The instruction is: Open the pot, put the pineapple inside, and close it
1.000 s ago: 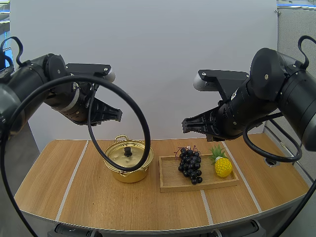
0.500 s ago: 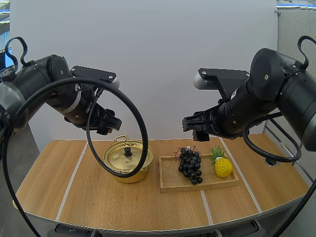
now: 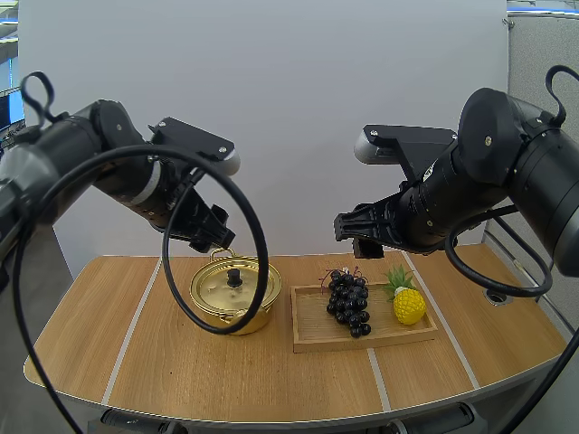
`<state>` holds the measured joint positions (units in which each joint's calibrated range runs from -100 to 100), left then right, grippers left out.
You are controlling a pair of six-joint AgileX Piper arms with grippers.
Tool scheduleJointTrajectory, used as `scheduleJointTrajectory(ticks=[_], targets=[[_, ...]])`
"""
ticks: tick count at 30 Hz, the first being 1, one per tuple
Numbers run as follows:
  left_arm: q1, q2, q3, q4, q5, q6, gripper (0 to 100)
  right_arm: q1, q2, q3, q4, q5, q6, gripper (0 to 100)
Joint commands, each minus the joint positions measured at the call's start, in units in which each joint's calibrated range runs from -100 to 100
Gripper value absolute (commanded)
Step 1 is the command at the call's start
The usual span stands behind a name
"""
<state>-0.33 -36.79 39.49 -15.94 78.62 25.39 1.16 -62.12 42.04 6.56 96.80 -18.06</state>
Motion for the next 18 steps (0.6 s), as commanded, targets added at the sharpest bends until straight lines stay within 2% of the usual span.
scheduleJointTrajectory(ticks=[1,14,18], targets=[[-0.06,6.1,-2.29,-1.39,-1.08,1.49,100,-0.26,-0.2,-0.2,-0.1,-0.8,-0.35,100],[-0.29,27.45,-17.88,-1.01,8.83,4.37,100,-0.26,-0.2,-0.2,0.37,-0.8,-0.35,100],[-2.01,32.07,-21.37,2.42,11.2,4.18,100,-0.26,-0.2,-0.2,0.37,-0.8,-0.35,100]])
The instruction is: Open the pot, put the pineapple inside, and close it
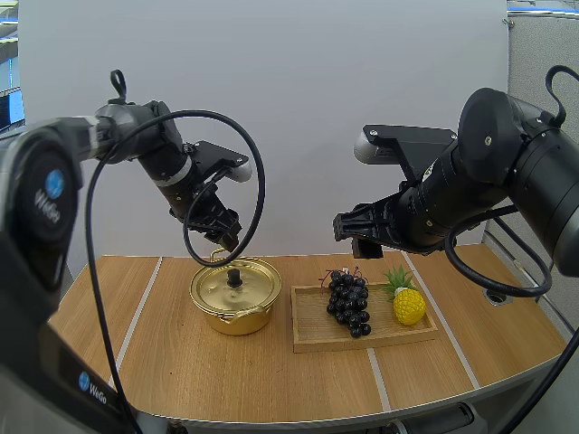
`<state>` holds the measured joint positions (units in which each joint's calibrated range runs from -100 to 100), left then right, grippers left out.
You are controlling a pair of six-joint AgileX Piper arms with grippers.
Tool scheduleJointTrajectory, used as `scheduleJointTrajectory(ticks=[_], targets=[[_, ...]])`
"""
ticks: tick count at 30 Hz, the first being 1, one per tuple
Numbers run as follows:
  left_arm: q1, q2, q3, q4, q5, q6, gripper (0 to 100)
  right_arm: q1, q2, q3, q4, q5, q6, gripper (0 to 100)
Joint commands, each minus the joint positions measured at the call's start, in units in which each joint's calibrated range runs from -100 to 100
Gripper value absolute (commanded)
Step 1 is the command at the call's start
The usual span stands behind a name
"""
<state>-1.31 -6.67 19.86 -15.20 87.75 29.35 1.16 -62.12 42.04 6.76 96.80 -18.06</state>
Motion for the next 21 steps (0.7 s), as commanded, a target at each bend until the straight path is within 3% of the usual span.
scheduleJointTrajectory(ticks=[1,5,21], targets=[[-1.56,2.77,-2.32,2.61,2.03,0.11,100,-0.26,-0.2,-0.2,0.16,-0.8,-0.35,100],[-2.74,6.49,-4.07,6.1,1.67,-2.06,100,-0.26,-0.2,-0.2,0.16,-0.8,-0.35,100],[-2.74,15.87,-4.93,6.07,3.63,-1.77,100,-0.26,-0.2,-0.2,0.16,-0.8,-0.35,100]])
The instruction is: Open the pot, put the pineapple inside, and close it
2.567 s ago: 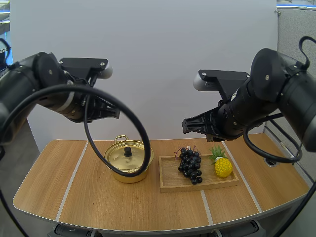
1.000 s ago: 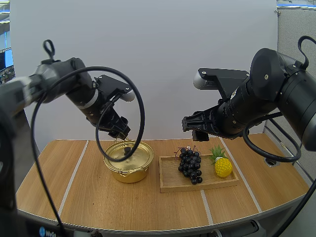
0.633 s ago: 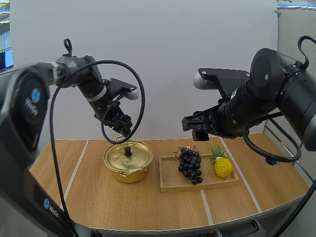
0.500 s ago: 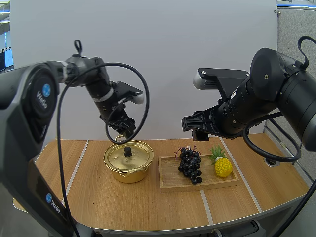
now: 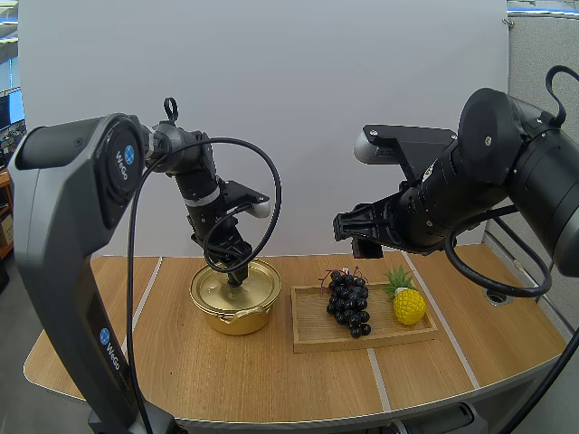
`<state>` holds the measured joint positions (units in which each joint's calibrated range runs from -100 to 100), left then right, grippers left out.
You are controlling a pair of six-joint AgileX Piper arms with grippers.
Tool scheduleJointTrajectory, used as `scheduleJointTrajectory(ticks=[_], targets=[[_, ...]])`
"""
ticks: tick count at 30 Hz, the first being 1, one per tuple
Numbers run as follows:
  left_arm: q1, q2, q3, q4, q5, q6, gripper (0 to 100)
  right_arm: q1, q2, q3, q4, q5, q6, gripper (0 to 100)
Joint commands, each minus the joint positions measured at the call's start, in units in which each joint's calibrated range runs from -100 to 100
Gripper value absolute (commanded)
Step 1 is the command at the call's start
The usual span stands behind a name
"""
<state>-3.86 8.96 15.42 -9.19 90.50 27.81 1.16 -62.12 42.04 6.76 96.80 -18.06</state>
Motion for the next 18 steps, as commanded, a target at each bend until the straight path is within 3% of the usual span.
scheduleJointTrajectory(ticks=[1,18], targets=[[-0.19,0.39,-0.48,0.07,1.06,-0.23,100,-0.26,-0.2,-0.2,0.16,-0.8,-0.35,100],[-0.19,0.54,-0.48,-2.94,2.46,1.78,100,-0.26,-0.2,-0.2,0.16,-0.8,-0.35,100]])
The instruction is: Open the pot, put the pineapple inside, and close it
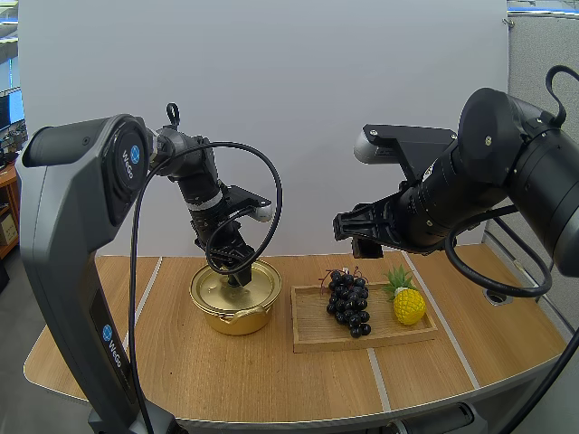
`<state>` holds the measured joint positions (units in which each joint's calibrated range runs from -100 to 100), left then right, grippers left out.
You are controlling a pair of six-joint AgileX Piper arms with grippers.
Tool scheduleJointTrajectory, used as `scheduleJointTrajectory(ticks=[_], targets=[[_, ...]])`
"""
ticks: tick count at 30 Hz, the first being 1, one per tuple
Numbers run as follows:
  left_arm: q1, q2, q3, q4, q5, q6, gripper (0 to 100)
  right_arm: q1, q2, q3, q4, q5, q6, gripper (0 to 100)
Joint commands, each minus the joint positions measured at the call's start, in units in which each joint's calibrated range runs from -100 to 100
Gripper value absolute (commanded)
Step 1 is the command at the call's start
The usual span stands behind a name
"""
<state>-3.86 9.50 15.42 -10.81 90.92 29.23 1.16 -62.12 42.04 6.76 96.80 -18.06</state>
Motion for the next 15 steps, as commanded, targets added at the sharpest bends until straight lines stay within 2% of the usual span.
scheduleJointTrajectory(ticks=[1,15], targets=[[-0.19,0.0,-0.48,-1.33,2.24,0.37,100,-0.26,-0.2,-0.2,0.16,-0.8,-0.35,100],[-0.19,0.16,-0.48,-1.33,2.0,0.71,100,-0.26,-0.2,-0.2,0.16,-0.8,-0.35,100]])
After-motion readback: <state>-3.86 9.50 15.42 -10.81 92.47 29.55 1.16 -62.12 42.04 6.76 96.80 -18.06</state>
